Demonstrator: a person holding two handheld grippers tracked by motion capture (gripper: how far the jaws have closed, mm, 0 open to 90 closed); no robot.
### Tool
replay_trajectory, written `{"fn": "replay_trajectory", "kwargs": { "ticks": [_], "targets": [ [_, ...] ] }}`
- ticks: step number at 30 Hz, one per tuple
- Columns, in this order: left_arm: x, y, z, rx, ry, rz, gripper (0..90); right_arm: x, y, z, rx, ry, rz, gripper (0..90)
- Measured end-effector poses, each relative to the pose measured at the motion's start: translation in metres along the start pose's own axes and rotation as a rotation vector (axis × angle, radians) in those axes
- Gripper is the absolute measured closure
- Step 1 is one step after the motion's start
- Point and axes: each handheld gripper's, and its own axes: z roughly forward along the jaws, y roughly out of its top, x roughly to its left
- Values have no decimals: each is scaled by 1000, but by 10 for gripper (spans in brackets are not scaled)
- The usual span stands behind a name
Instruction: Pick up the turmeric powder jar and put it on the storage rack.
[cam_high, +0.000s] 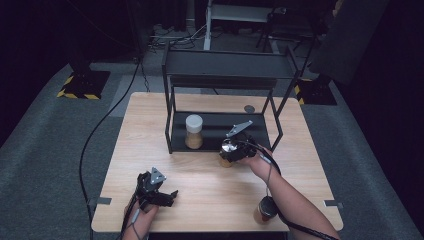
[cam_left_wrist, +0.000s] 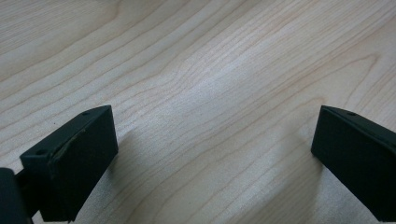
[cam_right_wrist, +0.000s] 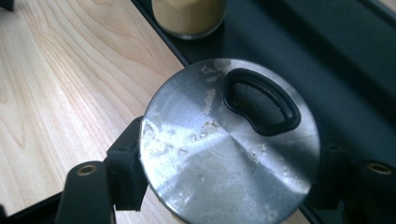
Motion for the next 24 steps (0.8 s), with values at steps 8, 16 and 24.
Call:
{"fn": "replay_trajectory", "kwargs": {
  "ticks": [8, 16, 24],
  "targets": [
    [0, 0, 0, 0, 0, 0, 1, -2, 16, -15, -28, -5, -6, 308],
    [0, 0, 0, 0, 0, 0, 1, -5, 35, -21, -48, -25, -8, 308],
    [0, 0, 0, 0, 0, 0, 1, -9, 51, -10, -50, -38, 1, 308]
  ]
}}
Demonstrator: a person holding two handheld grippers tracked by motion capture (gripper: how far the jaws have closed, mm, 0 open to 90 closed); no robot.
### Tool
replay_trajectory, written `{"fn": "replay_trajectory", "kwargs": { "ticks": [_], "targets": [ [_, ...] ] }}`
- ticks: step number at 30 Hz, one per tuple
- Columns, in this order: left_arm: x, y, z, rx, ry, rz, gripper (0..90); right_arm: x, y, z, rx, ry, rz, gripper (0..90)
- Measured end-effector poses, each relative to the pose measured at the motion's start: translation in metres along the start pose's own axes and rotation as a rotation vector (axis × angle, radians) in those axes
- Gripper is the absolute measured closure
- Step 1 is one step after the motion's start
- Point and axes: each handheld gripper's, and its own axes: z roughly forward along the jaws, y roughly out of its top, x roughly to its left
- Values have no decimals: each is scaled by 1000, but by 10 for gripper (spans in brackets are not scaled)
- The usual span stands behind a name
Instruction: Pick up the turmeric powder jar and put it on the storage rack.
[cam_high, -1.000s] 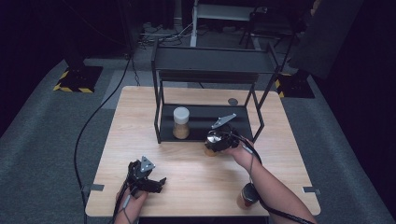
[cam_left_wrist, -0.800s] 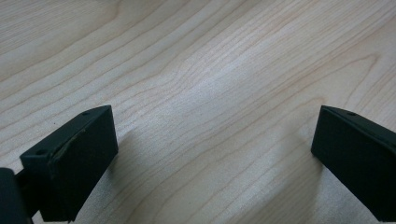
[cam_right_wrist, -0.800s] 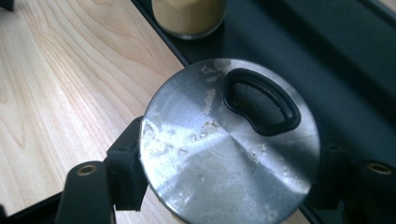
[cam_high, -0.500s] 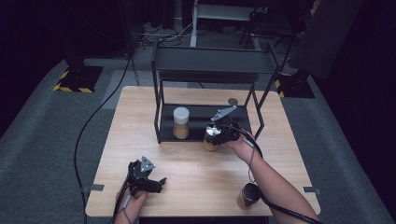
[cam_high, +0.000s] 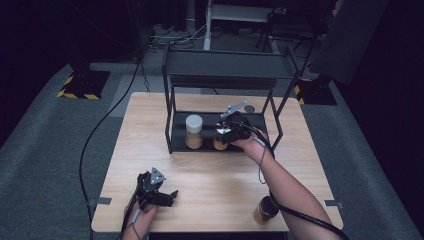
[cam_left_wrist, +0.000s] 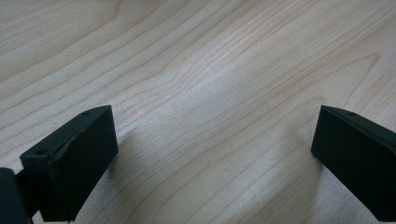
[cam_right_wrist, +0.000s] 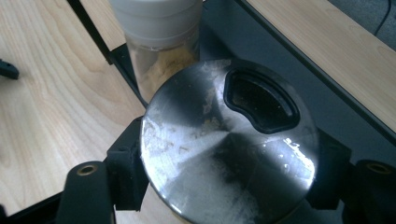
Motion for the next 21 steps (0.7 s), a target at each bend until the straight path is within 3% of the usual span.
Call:
{"fn": "replay_trajectory", "kwargs": {
  "ticks": [12, 21],
  "targets": [
    [0, 0, 0, 0, 0, 0, 1, -10, 7, 37, 39, -13, 42, 308],
    [0, 0, 0, 0, -1, 2, 1, -11, 5, 47, 57, -15, 57, 308]
  ]
}}
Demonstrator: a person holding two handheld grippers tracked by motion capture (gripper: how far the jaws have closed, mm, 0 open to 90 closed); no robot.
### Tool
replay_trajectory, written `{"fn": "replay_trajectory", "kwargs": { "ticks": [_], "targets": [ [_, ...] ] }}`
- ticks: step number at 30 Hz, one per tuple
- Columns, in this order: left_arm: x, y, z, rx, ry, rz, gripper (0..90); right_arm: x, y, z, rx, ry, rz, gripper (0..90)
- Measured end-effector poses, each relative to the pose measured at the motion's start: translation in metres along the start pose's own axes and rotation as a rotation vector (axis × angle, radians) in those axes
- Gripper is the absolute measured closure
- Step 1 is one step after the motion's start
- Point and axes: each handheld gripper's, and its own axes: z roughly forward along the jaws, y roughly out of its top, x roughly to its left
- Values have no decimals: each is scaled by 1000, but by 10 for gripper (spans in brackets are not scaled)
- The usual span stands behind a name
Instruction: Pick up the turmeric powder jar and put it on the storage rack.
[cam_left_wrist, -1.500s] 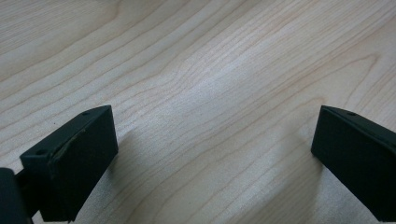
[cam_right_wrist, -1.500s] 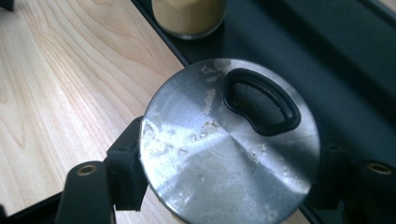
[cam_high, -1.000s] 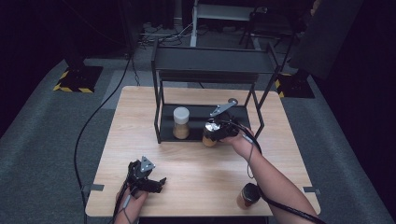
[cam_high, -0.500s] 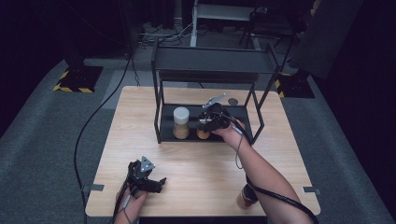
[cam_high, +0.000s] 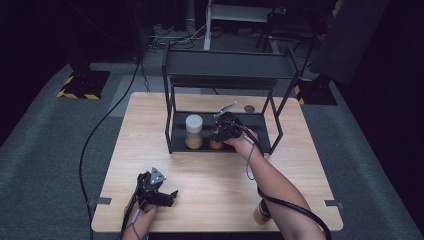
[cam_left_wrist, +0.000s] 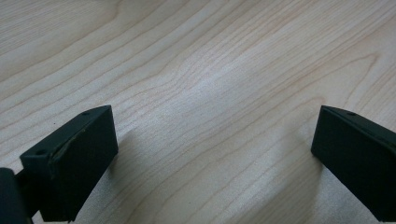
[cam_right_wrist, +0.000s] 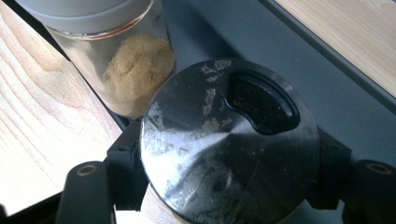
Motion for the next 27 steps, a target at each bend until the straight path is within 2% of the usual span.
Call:
{"fn": "replay_trajectory", "kwargs": {
  "ticks": [6, 8, 10, 18, 27],
  "targets": [
    [0, 0, 0, 0, 0, 0, 1, -4, 2, 0, 12, 4, 24, 298],
    [0, 0, 0, 0, 0, 0, 1, -4, 0, -2, -1, 3, 36, 233],
    [0, 0, 0, 0, 0, 0, 1, -3, -1, -9, -23, -8, 45, 205],
    [0, 0, 0, 0, 0, -1, 1, 11, -2, -53, -79, -28, 13, 131],
    [0, 0, 0, 1, 0, 0, 1, 29, -22, -103, -111, -39, -1, 113]
  ]
}}
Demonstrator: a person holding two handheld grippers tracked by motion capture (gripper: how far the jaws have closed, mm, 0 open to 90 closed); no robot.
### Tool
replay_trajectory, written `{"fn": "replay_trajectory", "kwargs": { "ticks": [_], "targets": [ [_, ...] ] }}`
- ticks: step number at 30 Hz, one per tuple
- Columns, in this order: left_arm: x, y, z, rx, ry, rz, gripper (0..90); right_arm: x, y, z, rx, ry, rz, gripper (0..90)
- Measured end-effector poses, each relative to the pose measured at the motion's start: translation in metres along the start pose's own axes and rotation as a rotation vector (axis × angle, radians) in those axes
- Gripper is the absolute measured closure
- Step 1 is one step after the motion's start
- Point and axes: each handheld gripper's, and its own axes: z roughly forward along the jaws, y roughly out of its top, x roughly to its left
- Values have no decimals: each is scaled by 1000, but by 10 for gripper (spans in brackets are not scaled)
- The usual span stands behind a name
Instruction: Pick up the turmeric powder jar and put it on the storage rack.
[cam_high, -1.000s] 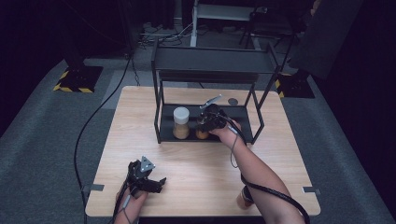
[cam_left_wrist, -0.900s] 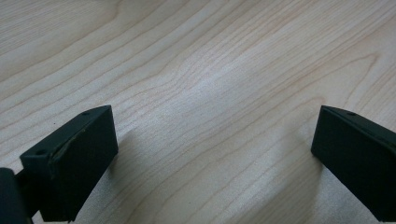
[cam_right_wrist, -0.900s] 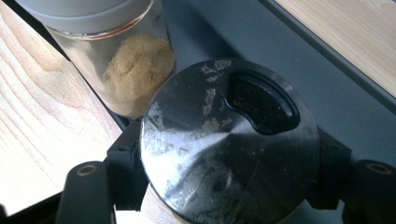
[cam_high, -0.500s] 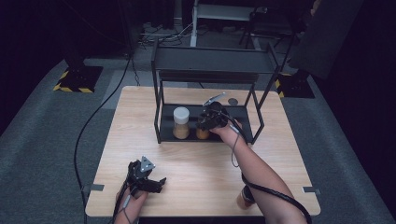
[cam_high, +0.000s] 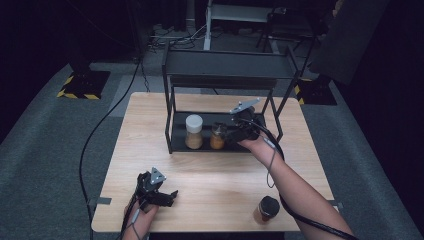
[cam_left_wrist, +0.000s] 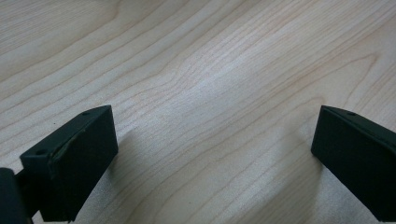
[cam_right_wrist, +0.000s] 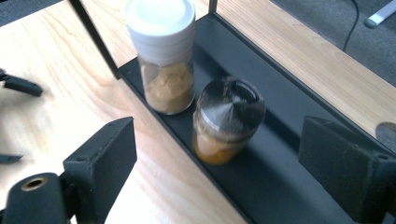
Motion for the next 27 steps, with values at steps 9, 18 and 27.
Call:
{"fn": "replay_trajectory", "kwargs": {
  "ticks": [9, 18, 27],
  "targets": [
    [0, 0, 0, 0, 0, 0, 1, 18, -28, -43, -35, -14, 21, 90],
    [0, 0, 0, 0, 0, 0, 1, 35, -58, -83, -71, -13, 10, 83],
    [0, 0, 0, -1, 1, -3, 1, 51, -80, -107, -85, -19, 9, 83]
  ]
}}
